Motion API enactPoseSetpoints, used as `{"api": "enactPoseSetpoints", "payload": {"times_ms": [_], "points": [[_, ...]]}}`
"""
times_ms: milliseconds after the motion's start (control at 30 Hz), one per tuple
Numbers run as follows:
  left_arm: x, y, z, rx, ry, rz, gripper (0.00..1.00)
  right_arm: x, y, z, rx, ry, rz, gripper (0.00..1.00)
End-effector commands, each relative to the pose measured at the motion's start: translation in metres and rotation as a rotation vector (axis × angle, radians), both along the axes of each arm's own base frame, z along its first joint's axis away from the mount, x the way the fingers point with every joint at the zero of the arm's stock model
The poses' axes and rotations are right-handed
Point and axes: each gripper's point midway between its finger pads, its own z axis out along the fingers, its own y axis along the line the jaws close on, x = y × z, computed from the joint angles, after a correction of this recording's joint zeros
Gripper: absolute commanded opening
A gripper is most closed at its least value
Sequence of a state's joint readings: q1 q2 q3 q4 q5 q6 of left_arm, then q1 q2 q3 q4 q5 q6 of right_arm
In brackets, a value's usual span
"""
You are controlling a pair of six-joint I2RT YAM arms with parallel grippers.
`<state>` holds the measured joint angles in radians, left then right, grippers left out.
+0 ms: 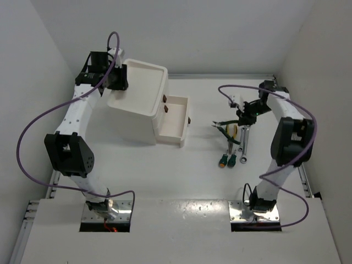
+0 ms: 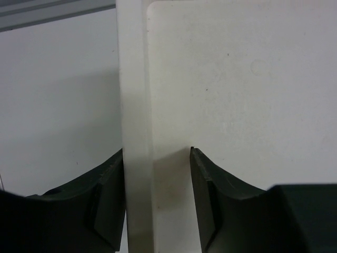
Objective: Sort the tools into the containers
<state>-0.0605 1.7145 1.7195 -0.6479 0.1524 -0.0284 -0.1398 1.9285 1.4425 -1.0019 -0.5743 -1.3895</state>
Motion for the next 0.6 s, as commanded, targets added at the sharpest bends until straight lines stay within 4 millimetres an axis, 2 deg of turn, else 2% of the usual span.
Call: {"api": "enactPoseSetpoints", "payload": {"times_ms": [0,33,67,100,133,200,233,267,300,333,367,400,433,467,533,567], "points": [[-0.041,-0.036,-0.054,-0.069,0.232,-0.101,0.48,-0.002,0.036,0.086,0.209,-0.040,-0.221,0.00],[-0.039,-0.036,-0.052,-0.070,0.222,-0.101,0.46,0.008,0.042,0.098,0.245,-0.059,-0.284,0.00],[-0.040,-0.038,-0.052,-0.083,0.225,-0.103,0.44,0.004,0.051,0.105,0.292,0.027,-0.406,0.00],[-0.041,-0.038,-0.055,-0.083,0.234,-0.103,0.32,0.003,0.052,0.116,0.312,0.037,-0.449,0.00],[-0.041,-0.039,-0.055,-0.090,0.237,-0.095,0.21,0.004,0.064,0.123,0.353,0.084,-0.519,0.00],[-0.044,-0.038,-0.055,-0.102,0.243,-0.071,0.00,0.005,0.072,0.128,0.383,0.122,-0.602,0.00],[-0.043,-0.038,-0.058,-0.111,0.246,-0.063,0.00,0.010,0.072,0.132,0.404,0.114,-0.641,0.00],[-0.044,-0.037,-0.054,-0.121,0.242,-0.034,0.00,0.008,0.084,0.140,0.434,0.143,-0.669,0.00],[-0.046,-0.036,-0.060,-0.110,0.257,-0.006,0.00,0.007,0.084,0.137,0.448,0.167,-0.716,0.00],[-0.046,-0.032,-0.055,-0.108,0.239,0.021,0.00,0.010,0.088,0.137,0.452,0.173,-0.777,0.00],[-0.044,-0.034,-0.050,-0.120,0.220,0.060,0.00,0.025,0.087,0.138,0.425,0.126,-0.949,0.00],[-0.046,-0.025,-0.052,-0.098,0.221,0.115,0.00,0.029,0.088,0.136,0.396,0.102,-1.009,0.00],[-0.044,-0.022,-0.052,-0.097,0.203,0.144,0.00,0.032,0.093,0.138,0.375,0.074,-1.036,0.00],[-0.046,-0.023,-0.046,-0.111,0.184,0.173,0.00,0.030,0.101,0.132,0.314,0.060,-1.056,0.00],[-0.045,-0.016,-0.043,-0.096,0.163,0.239,0.00,0.036,0.110,0.125,0.285,0.085,-1.124,0.00],[-0.045,-0.017,-0.043,-0.097,0.162,0.259,0.00,0.036,0.121,0.128,0.267,0.101,-1.148,0.00]]}}
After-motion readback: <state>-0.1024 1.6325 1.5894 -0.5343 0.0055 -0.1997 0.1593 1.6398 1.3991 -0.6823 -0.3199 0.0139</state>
